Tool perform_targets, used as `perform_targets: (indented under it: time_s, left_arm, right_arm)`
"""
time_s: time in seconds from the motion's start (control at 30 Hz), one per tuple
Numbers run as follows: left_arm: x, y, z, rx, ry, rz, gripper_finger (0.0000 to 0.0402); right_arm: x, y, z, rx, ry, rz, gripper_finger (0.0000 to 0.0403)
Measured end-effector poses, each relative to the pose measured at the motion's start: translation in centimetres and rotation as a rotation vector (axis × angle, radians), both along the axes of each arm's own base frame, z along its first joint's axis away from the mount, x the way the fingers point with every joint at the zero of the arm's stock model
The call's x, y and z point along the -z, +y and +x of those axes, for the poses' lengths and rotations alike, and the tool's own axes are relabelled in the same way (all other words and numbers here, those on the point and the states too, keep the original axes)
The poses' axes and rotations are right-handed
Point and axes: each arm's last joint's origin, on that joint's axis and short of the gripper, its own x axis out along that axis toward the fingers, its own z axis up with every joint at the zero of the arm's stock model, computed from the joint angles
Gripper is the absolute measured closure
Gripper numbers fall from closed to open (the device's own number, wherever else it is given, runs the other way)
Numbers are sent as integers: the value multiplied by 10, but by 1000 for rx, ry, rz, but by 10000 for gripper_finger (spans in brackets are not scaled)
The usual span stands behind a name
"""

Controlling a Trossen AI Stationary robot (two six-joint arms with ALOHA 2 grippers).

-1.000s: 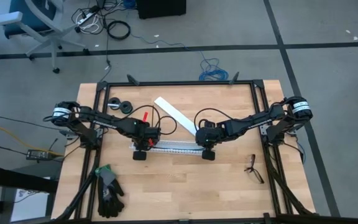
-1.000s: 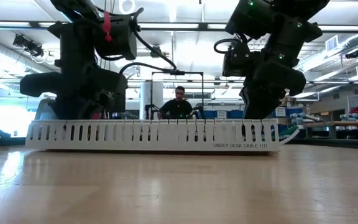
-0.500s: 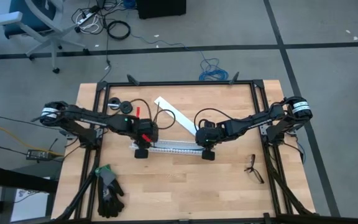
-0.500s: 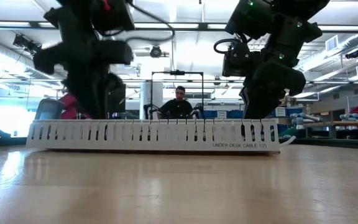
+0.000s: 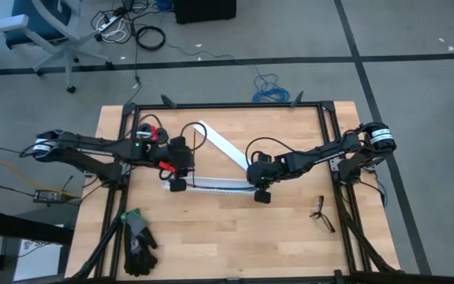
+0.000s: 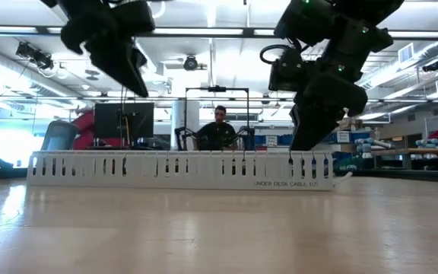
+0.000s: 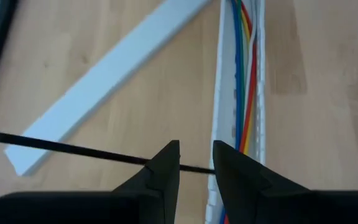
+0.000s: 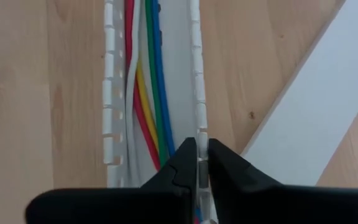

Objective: Ziptie cables
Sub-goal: Put the zip-tied cables into the white cable duct, then adjust the white cable duct

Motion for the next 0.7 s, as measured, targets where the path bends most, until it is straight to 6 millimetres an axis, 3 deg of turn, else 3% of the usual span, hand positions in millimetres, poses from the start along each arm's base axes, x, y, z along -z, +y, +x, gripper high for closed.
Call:
perform_targets:
  time_s: [0.2, 0.47, 0.7]
  left_arm:
    - [-12, 1, -9, -28, -63, -8, 294]
    - [-12, 1, -10, -33, -56, -4, 294]
    - [-11, 1, -11, -50, -47, 15, 294]
  right_arm:
    - [0, 0, 0, 0, -1, 0, 321]
    - [-3, 0, 0, -1, -11, 1, 270]
    - [-38, -1, -9, 24, -118, 35, 254]
